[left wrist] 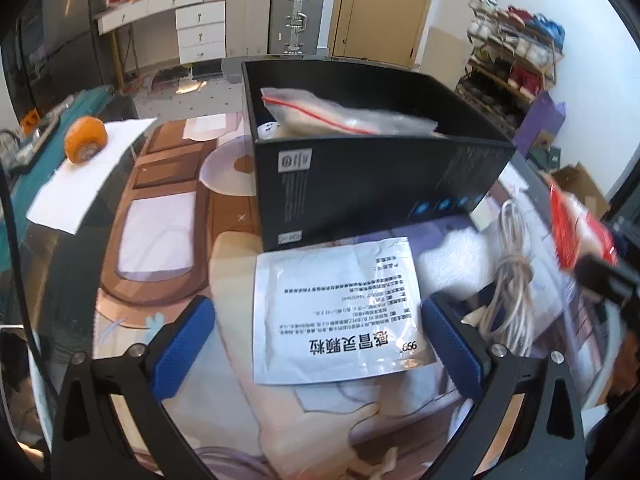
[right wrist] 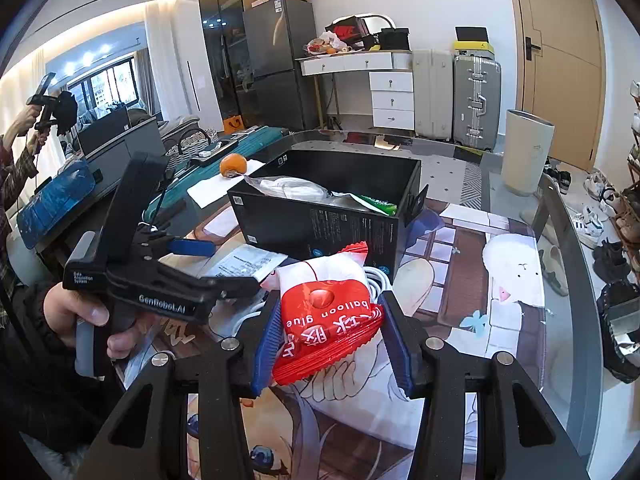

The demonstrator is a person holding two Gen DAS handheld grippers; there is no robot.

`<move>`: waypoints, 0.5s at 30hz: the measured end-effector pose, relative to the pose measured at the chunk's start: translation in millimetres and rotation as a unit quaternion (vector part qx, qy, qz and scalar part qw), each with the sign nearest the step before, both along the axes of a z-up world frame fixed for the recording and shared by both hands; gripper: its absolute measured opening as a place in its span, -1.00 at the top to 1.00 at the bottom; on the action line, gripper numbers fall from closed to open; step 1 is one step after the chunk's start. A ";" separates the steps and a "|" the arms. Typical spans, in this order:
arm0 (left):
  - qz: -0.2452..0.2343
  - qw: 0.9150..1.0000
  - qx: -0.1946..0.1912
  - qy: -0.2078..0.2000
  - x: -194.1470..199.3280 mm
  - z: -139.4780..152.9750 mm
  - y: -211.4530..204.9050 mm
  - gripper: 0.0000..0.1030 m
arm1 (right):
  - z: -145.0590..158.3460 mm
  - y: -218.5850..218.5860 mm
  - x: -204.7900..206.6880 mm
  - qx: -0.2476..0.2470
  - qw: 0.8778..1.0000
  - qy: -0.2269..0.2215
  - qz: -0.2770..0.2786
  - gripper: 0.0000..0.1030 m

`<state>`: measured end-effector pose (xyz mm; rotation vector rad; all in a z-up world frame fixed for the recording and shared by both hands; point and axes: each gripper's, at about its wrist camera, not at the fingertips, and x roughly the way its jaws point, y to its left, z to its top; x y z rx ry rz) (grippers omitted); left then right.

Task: Organize soft objects
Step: 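Move the left tool to the white printed sachet and grasp it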

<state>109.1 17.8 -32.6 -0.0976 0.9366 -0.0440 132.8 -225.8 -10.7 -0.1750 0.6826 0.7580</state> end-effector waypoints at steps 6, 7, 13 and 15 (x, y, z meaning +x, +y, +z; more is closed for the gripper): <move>0.018 0.999 0.031 0.009 1.7 -2.4 4.0 -1.00 | 0.3 1.4 -0.1 -0.002 1.000 -0.001 0.002 0.07; 0.015 0.999 0.032 0.009 2.0 -2.8 3.4 -1.00 | 0.5 1.8 -0.2 -0.002 1.000 -0.002 0.002 0.07; 0.002 0.999 0.046 0.017 6.3 -3.5 -8.2 -1.00 | 0.7 3.3 -1.5 -0.003 1.000 -0.002 0.003 0.07; 0.002 0.999 0.046 0.014 6.2 -4.5 -9.5 -1.00 | 0.7 3.5 -1.6 -0.003 1.000 -0.002 0.004 0.07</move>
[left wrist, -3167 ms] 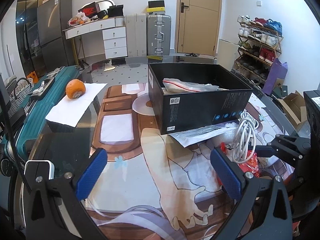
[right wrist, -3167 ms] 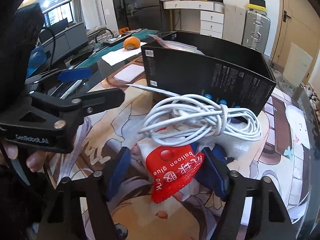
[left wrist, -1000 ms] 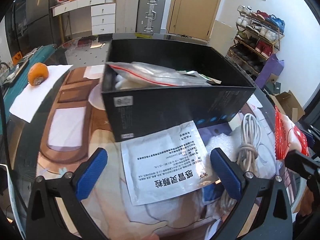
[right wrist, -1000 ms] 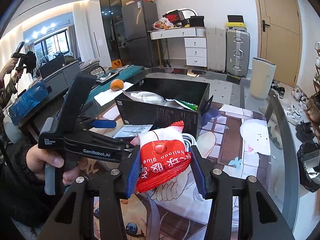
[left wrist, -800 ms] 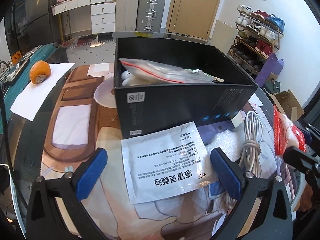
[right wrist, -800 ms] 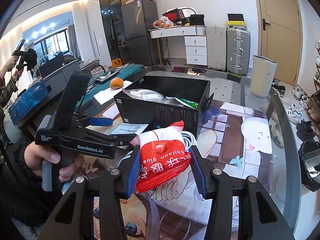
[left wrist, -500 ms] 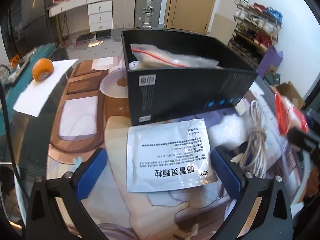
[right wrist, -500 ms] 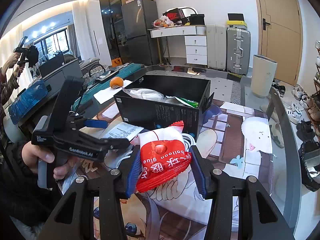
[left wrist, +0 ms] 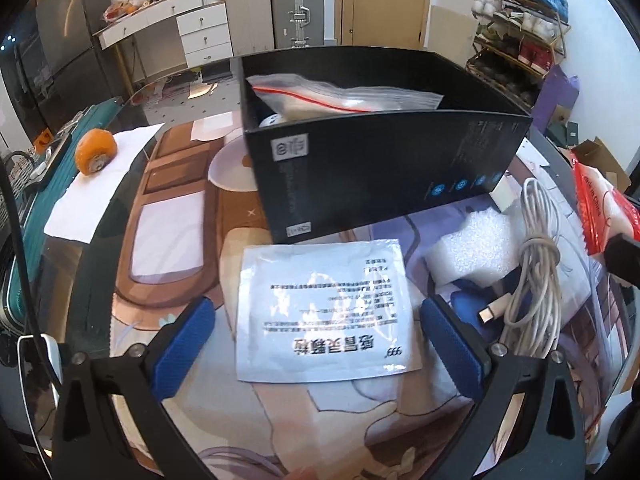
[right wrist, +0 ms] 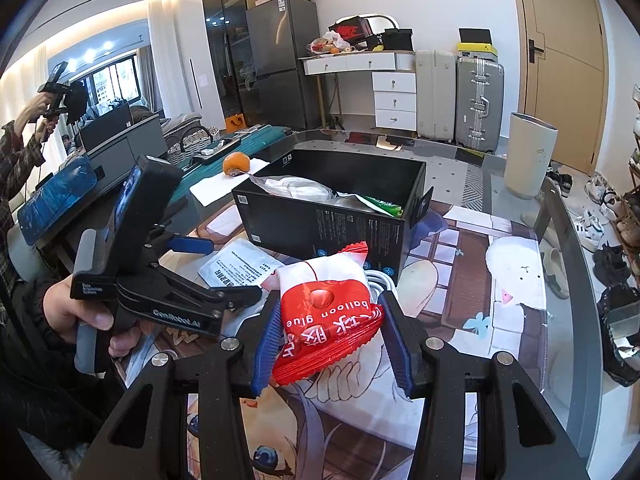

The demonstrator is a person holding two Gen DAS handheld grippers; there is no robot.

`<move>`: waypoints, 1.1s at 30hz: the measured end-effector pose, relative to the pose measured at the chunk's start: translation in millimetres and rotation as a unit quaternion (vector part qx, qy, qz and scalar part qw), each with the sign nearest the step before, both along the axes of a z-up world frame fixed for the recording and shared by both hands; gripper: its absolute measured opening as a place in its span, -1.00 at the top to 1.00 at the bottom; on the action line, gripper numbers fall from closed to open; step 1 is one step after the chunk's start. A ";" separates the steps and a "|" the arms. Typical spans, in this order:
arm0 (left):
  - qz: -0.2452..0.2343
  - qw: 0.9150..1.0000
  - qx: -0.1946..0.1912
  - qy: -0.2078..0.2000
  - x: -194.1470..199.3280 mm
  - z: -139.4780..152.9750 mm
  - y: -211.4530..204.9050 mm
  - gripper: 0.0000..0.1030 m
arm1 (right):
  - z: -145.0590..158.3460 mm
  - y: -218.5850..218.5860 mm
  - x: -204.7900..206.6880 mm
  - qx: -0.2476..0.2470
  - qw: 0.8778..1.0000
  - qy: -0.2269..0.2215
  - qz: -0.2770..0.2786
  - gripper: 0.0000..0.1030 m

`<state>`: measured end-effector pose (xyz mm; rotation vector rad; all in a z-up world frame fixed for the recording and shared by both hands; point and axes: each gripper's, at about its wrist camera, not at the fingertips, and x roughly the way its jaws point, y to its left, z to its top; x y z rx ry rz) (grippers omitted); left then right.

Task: Organize soft objects
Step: 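Move the left tool to the white printed sachet and grasp it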

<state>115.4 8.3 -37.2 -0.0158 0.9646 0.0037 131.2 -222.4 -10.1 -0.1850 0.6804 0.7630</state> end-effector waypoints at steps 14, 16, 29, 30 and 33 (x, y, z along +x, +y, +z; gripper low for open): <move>0.005 1.000 -0.001 -0.014 -3.2 0.2 11.8 -0.73 | 2.5 -0.9 -2.3 0.002 1.000 -0.006 -0.001 0.07; 0.000 1.000 0.001 -0.021 -7.6 1.5 11.4 -0.56 | 2.8 -1.4 -2.4 0.002 1.000 -0.007 -0.001 0.07; -0.013 0.999 -0.005 -0.050 -21.8 16.0 8.6 0.37 | 6.9 0.6 -5.4 0.001 1.000 -0.015 0.003 0.07; -0.014 0.999 -0.005 -0.050 -22.5 16.2 8.2 0.38 | 7.1 1.0 -6.0 0.000 1.000 -0.016 0.002 0.07; -0.014 0.999 -0.008 -0.051 -25.2 17.4 9.2 0.40 | 9.1 0.9 -7.8 0.000 1.000 -0.019 0.002 0.07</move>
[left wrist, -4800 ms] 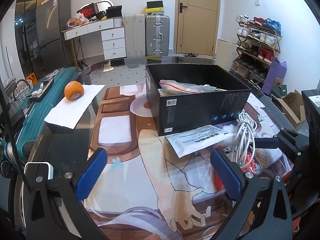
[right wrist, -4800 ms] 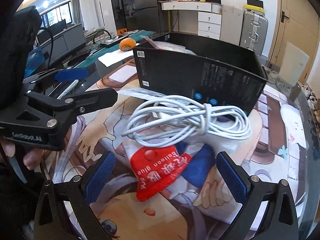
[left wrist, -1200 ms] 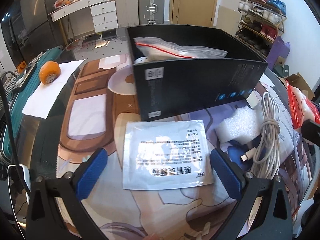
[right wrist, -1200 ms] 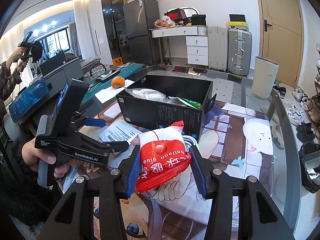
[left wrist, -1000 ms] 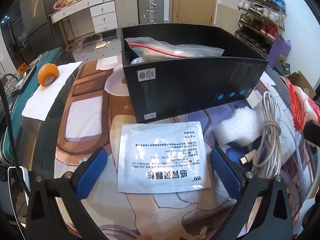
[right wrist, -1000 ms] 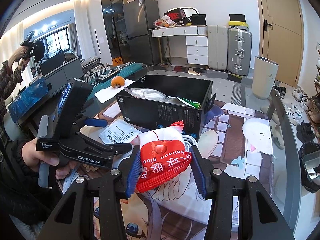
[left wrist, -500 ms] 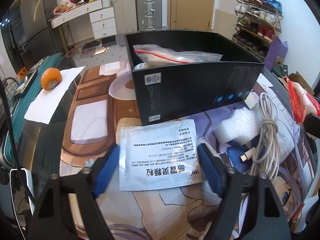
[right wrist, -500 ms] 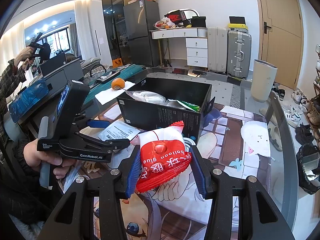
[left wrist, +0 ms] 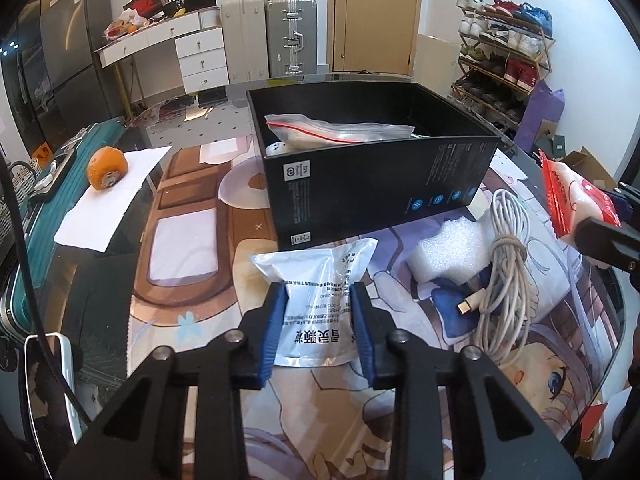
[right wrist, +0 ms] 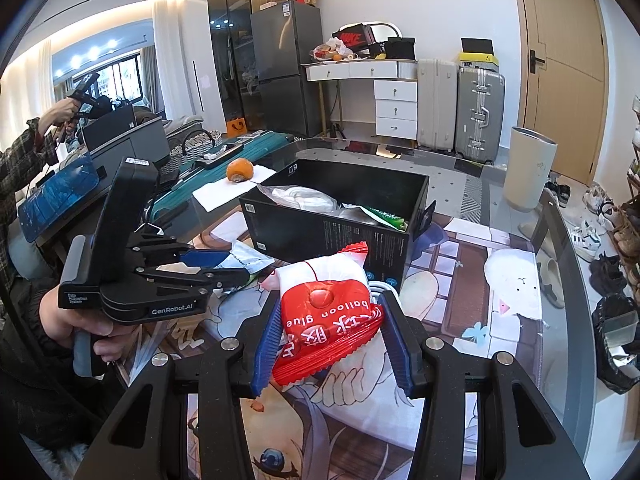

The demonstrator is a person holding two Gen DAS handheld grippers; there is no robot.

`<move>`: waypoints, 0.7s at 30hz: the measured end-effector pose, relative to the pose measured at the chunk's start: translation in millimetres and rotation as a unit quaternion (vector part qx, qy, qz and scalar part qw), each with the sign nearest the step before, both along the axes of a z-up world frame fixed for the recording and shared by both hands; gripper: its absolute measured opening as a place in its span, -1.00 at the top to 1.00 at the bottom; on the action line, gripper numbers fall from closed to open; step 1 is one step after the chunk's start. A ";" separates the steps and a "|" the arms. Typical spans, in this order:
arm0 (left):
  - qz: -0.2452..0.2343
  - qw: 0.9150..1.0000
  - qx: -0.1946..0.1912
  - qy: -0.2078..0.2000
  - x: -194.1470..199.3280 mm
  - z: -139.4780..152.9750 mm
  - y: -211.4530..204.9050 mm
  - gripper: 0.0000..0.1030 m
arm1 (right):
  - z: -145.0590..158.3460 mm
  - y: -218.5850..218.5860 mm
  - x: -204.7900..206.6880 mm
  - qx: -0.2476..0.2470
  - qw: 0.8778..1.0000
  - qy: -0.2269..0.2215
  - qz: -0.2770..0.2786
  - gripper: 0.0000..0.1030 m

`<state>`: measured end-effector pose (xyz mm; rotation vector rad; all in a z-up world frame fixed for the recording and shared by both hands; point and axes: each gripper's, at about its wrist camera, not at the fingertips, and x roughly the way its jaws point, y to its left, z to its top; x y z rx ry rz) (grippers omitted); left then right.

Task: Organize soft objects
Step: 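Move the left tool to the white printed sachet and grasp it, then carry the red packet and white sachet over the black box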

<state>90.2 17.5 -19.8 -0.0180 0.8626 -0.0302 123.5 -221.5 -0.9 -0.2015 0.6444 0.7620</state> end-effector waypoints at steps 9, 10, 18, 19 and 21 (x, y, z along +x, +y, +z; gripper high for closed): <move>-0.005 1.000 -0.005 -0.016 -10.0 11.5 -3.0 0.41 | 4.0 3.4 -4.2 0.000 1.000 -0.007 0.002 0.07; -0.004 1.000 -0.006 -0.020 -11.8 13.9 -3.0 0.41 | 4.4 3.2 -4.2 0.000 1.000 -0.008 0.002 0.07; -0.011 0.998 -0.018 -0.065 -24.7 38.8 0.0 0.41 | 6.5 1.2 -2.6 0.007 1.000 -0.015 -0.007 0.07; -0.013 0.997 -0.019 -0.070 -25.5 41.0 0.2 0.41 | 6.7 0.9 -2.2 0.009 1.000 -0.016 -0.009 0.07; -0.015 0.996 -0.019 -0.082 -27.7 47.1 0.6 0.41 | 7.1 0.4 -2.0 0.014 1.000 -0.019 -0.013 0.07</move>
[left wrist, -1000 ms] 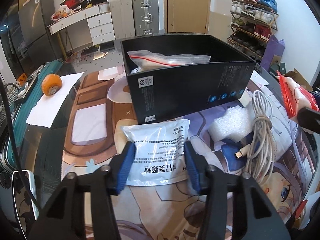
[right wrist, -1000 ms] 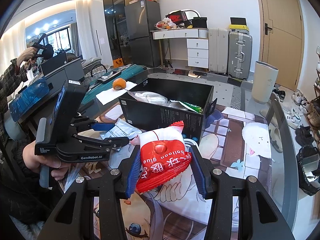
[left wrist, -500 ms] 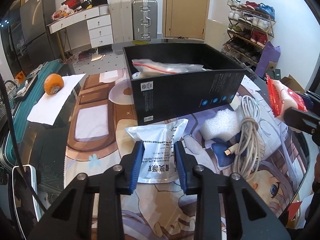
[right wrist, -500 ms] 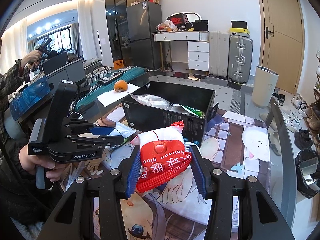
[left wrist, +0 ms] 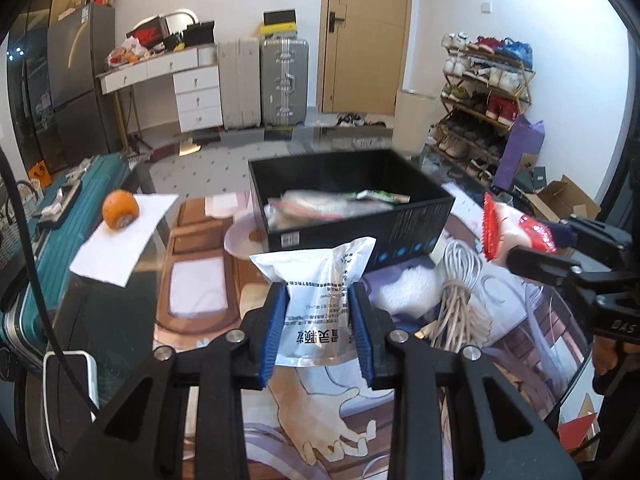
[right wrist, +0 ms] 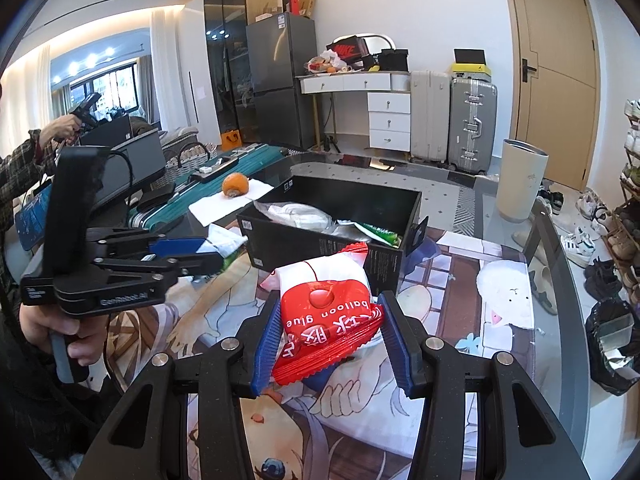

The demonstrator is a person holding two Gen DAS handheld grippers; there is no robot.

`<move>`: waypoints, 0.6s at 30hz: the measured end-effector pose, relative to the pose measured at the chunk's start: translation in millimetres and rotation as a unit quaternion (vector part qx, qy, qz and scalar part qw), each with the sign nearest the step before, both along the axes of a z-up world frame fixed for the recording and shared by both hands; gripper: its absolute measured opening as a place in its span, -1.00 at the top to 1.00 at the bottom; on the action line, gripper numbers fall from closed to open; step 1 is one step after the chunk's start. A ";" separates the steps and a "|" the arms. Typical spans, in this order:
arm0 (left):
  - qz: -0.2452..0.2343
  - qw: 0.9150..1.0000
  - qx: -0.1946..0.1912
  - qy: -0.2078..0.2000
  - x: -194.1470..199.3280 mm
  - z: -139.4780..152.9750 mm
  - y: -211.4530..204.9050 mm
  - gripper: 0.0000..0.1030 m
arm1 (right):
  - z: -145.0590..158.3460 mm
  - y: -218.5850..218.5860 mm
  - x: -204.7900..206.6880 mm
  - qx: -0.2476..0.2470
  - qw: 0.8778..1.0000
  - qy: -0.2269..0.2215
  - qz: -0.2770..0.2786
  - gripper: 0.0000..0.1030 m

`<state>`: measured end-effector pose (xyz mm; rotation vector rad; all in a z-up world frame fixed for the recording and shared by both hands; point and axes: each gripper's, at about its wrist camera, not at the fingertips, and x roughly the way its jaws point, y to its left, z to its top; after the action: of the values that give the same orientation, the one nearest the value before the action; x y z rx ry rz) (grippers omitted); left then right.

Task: Organize soft objects
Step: 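Carry the red packet and white sachet over the black box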

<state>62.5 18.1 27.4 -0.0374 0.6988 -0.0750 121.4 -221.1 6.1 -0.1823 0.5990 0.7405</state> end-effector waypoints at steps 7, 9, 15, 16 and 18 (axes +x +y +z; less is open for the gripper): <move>0.001 1.000 0.000 -0.029 1.6 20.4 4.5 0.41 | 4.9 -2.2 5.1 0.028 0.999 -0.006 -0.019 0.07; 0.001 0.999 -0.002 -0.033 3.3 24.0 6.1 0.41 | 6.6 -1.2 7.6 0.031 0.999 -0.007 -0.024 0.07; 0.002 0.999 -0.008 -0.043 11.7 34.5 9.9 0.41 | 15.1 5.1 20.6 0.030 0.999 -0.009 -0.030 0.07; 0.002 0.999 -0.008 -0.045 13.4 35.9 10.0 0.41 | 16.7 6.5 22.6 0.029 0.999 -0.009 -0.030 0.07; 0.002 0.999 -0.008 -0.046 15.8 37.5 10.3 0.41 | 19.4 9.1 26.5 0.027 0.999 -0.010 -0.030 0.07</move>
<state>78.3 28.4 64.9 -0.0506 0.6052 -0.0775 147.9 -211.9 25.5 -0.1217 0.5619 0.6953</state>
